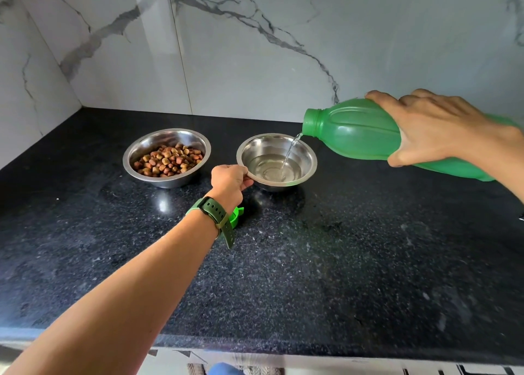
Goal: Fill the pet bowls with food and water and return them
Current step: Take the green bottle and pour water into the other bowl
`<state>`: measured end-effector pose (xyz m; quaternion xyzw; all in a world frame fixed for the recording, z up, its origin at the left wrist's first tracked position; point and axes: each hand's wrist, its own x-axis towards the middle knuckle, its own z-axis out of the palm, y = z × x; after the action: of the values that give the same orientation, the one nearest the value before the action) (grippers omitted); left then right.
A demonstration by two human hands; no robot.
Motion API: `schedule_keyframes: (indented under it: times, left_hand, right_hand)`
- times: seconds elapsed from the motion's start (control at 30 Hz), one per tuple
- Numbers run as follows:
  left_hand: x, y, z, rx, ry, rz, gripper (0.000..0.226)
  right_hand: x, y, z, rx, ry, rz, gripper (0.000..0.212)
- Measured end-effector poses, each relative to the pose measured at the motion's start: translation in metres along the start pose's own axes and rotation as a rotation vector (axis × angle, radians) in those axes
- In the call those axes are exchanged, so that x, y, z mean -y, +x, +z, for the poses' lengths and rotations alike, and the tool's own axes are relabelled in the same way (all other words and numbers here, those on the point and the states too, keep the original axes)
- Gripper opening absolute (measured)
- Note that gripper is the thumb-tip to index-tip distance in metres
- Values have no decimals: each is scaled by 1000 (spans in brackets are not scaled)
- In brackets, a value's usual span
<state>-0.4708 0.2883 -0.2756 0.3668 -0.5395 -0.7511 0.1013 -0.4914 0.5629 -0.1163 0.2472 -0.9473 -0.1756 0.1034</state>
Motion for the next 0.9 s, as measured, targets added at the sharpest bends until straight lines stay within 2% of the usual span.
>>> schedule_keyframes:
  times: [0.33, 0.63, 0.73, 0.9]
  left_hand:
    - [-2, -7, -1, 8, 30, 14, 22]
    - [-8, -18, -11, 123, 164, 0, 24]
    - [-13, -24, -16, 136, 221, -5, 22]
    - [-17, -34, -21, 156, 272, 27, 23]
  right_hand:
    - [-1, -2, -2, -11, -23, -2, 112]
    - [1, -5, 5, -1, 31, 22, 113]
    - [7, -8, 9, 31, 135, 58, 114]
    - [24, -14, 26, 60, 565, 166, 116]
